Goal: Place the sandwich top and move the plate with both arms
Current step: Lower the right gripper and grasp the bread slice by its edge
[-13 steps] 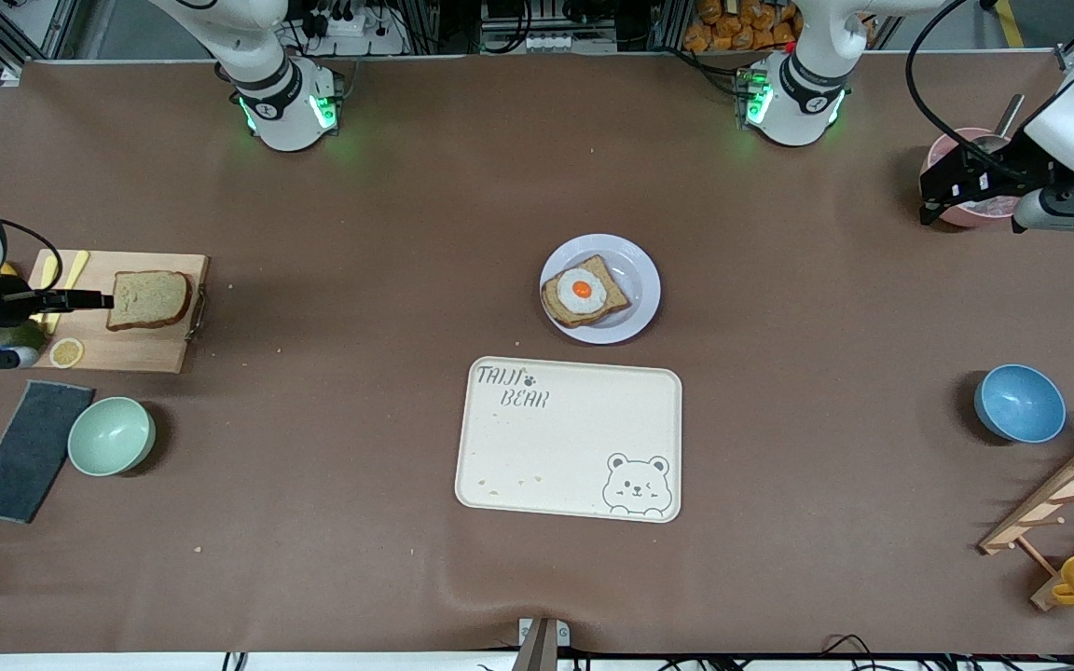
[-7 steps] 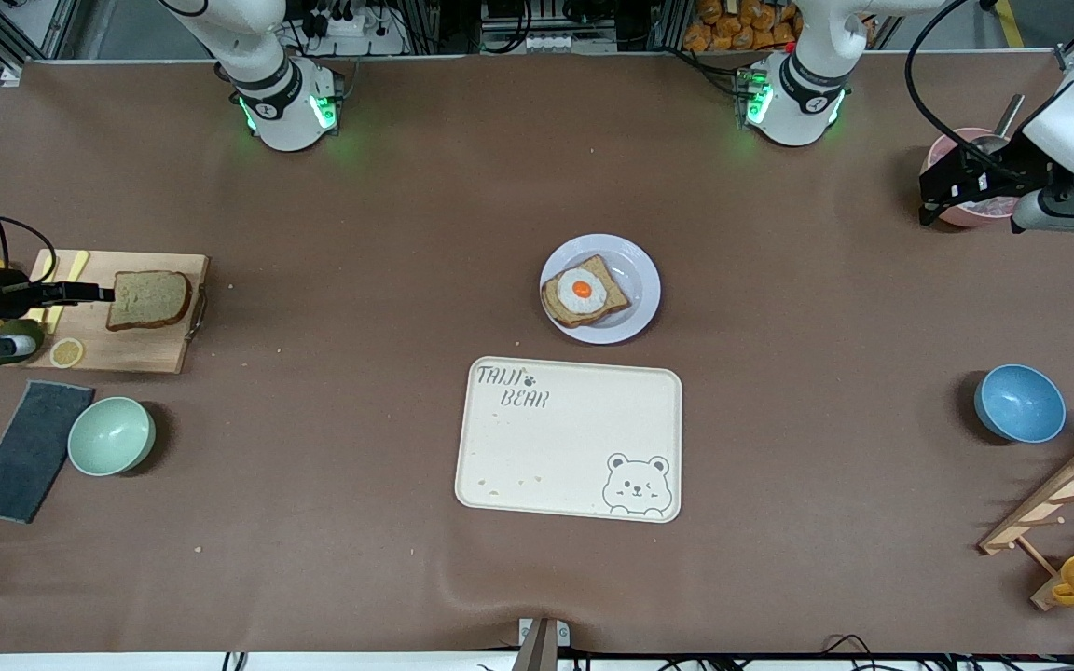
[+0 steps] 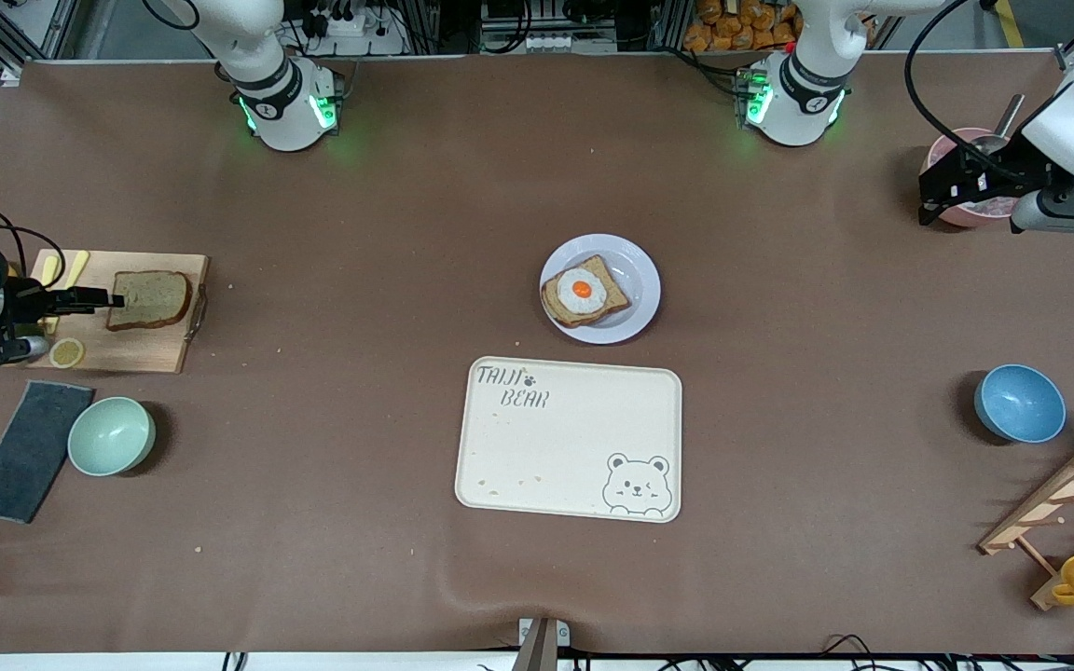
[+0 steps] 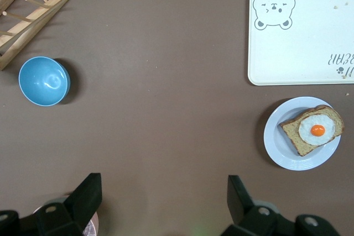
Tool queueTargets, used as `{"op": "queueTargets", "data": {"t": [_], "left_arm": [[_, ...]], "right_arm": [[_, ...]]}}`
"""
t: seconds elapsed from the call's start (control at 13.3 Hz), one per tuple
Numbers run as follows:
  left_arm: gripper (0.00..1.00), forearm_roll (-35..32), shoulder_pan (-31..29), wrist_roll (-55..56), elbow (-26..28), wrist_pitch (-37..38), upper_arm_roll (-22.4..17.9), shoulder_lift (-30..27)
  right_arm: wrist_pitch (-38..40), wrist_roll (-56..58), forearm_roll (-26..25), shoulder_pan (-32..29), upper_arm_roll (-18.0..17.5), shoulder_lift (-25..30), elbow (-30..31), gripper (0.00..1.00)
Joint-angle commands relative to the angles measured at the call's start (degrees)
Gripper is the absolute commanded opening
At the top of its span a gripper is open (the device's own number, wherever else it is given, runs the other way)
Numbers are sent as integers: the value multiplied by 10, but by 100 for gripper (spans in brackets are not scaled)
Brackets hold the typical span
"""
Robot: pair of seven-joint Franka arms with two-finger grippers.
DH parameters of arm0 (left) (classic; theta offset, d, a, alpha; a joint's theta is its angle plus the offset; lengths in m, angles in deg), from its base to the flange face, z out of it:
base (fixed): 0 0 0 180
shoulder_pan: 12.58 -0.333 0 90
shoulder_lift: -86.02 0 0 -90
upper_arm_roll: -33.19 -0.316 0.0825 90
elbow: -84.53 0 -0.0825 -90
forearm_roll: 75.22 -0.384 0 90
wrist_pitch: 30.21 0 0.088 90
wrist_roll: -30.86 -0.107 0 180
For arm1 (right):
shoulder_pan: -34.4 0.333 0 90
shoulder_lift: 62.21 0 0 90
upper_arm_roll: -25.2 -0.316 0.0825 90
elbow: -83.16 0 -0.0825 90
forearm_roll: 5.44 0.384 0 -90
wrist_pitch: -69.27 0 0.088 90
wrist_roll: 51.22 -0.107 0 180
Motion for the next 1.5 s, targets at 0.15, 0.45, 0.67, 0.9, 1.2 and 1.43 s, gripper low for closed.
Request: {"op": "queueTargets", "data": {"t": [0.15,0.45,0.67,0.9,1.2,1.43], "left_arm": [[100,7,0,8,-1,6,1,-1],[100,7,0,8,-1,6,1,-1],[100,8,0,8,-1,6,1,-1],[100,7,0,8,-1,6,1,-1],[100,7,0,8,-1,6,1,-1],[100,7,0,9,-1,6,1,-1]], "right_arm": [[-9,21,16,-15,-9,-19,-8,70],[-19,52,32,-22,-9,-33,-8,51],[-24,61,32,-30,-9,-40,-8,34],[-24,71,36,-30,-9,-40,-8,7],[-13,72,36,-22,-12,-36,-11,0],[91,75,37,-1,-13,-36,-64,0]]}}
